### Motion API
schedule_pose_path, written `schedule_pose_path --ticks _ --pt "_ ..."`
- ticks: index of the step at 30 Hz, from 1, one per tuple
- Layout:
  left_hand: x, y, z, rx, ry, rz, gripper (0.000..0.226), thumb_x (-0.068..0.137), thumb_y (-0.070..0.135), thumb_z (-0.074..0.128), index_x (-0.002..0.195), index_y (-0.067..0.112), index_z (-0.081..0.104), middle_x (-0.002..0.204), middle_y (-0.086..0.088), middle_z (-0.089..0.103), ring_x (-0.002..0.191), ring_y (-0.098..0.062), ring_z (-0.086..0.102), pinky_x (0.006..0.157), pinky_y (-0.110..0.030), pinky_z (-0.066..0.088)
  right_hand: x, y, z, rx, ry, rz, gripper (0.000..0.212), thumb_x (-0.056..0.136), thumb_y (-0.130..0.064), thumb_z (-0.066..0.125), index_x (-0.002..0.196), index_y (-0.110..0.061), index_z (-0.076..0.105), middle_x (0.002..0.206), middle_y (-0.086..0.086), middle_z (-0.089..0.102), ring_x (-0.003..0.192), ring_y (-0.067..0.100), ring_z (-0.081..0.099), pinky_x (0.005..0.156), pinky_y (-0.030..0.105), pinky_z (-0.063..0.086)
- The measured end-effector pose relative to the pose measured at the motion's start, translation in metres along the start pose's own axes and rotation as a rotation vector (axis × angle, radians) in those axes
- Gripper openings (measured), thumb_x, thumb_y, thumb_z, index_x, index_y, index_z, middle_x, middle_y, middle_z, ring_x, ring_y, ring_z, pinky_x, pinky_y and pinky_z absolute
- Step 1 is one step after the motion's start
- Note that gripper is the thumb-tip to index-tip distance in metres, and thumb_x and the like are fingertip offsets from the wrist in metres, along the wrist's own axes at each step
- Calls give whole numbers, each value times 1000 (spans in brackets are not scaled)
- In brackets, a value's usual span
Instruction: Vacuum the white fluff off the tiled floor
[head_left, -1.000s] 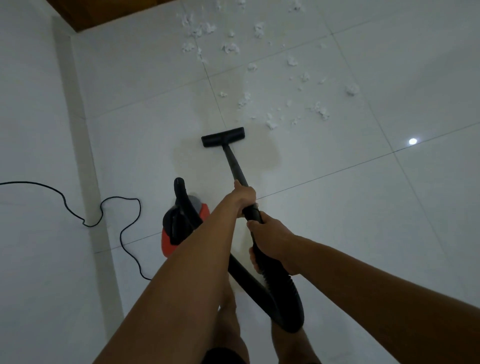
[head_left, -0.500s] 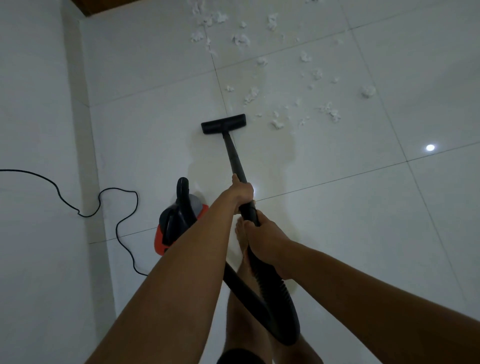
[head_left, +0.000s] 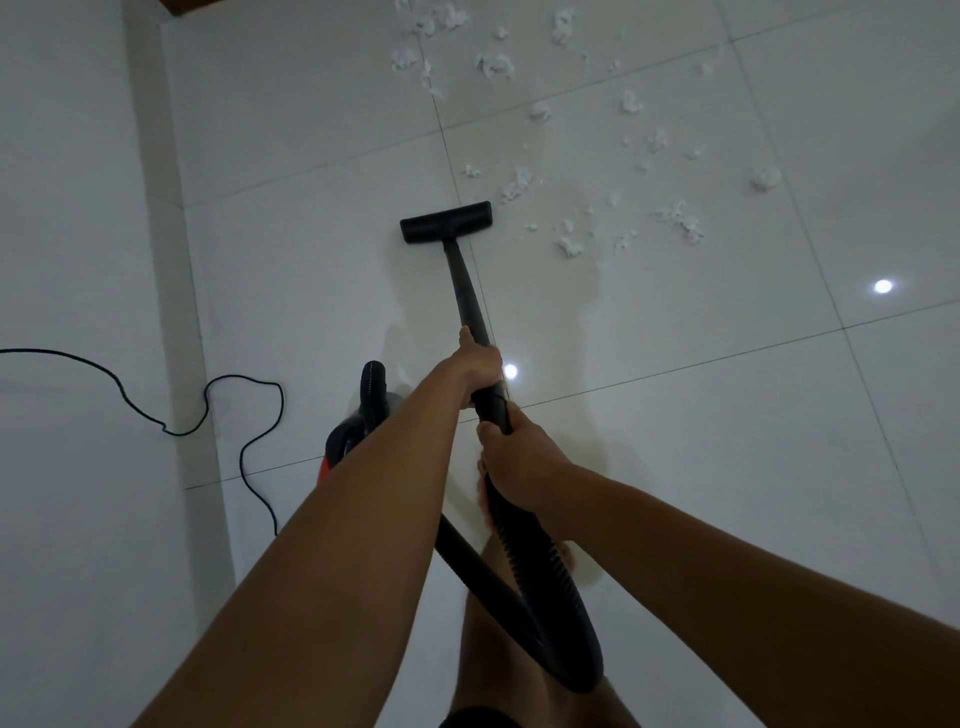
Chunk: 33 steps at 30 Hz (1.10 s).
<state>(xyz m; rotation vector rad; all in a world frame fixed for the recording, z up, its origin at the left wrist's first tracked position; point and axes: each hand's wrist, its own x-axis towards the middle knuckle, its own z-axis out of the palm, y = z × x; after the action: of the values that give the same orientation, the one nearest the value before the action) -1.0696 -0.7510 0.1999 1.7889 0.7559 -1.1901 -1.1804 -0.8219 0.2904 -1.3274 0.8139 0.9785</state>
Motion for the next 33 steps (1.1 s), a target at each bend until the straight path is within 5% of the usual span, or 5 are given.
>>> schedule_pose_path --ticks 9,17,23,28,33 --pt "16 25 -11 6 -8 13 75 107 15 35 159 36 -15 149 -27 46 130 -39 55 104 -49 52 12 -26 -3 23 -13 -4 43 108 -29 40 149 -38 35 73 12 58 47 21 56 52 33 54" --pt "20 50 -20 17 -11 33 74 107 17 34 159 37 -15 146 -25 50 104 -29 60 101 -46 54 18 -52 -6 18 6 -23 45 108 -27 38 151 -39 33 75 15 60 44 19 56 48 31 53" --pt "27 67 -22 41 4 22 72 108 20 34 160 37 -14 145 -25 51 126 -35 59 103 -47 53 28 -66 -11 -69 38 -69 45 108 -27 37 152 -32 34 77 11 60 47 15 59 53 29 58" --pt "35 75 -22 17 -2 38 71 108 19 33 160 37 -13 141 -24 55 86 -21 58 98 -42 55 35 -72 -15 -22 49 -43 46 108 -28 37 153 -37 33 67 10 55 30 10 51 36 19 45" --pt "45 85 -27 12 -3 51 70 109 23 34 160 37 -12 140 -22 56 85 -19 56 98 -41 56 45 -82 -15 -58 60 -54 44 109 -29 36 152 -35 34 67 8 54 28 7 50 35 17 44"
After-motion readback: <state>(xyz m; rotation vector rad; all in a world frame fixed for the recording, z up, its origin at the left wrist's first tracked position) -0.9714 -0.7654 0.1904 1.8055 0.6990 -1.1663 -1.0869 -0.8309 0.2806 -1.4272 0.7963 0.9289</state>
